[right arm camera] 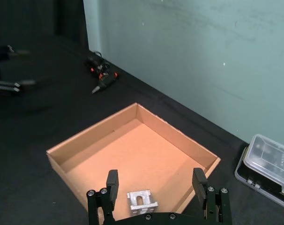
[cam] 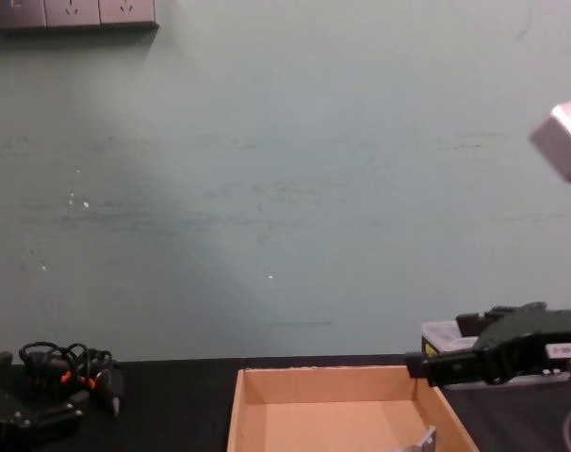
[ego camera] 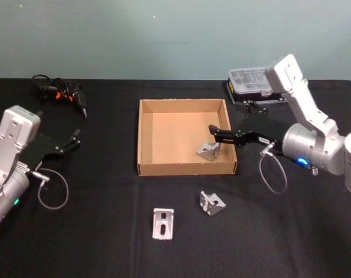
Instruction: Use one hand to pick up the angle iron from the table and place it into the box.
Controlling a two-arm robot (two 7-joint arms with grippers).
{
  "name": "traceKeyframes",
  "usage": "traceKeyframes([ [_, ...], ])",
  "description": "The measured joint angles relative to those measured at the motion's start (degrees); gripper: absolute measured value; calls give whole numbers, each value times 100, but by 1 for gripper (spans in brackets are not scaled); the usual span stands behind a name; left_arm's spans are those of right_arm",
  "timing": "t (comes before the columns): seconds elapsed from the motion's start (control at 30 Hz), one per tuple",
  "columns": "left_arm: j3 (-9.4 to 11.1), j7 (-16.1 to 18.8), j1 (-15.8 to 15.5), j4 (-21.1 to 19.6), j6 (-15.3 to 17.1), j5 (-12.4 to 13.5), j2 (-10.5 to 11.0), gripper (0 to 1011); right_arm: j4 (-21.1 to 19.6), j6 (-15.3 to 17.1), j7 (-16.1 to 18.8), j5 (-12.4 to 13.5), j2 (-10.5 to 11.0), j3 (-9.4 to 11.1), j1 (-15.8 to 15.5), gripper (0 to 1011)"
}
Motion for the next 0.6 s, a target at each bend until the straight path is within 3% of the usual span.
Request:
traceKeyframes([
  [0.27, 0, 0, 0, 0, 0, 0, 0, 1000, -1083, 29, -31, 293, 471, 249, -730, 1002],
  [0.6, 0, 0, 0, 0, 0, 0, 0, 1000, -1942, 149, -49, 549, 923, 337, -1536, 1002],
])
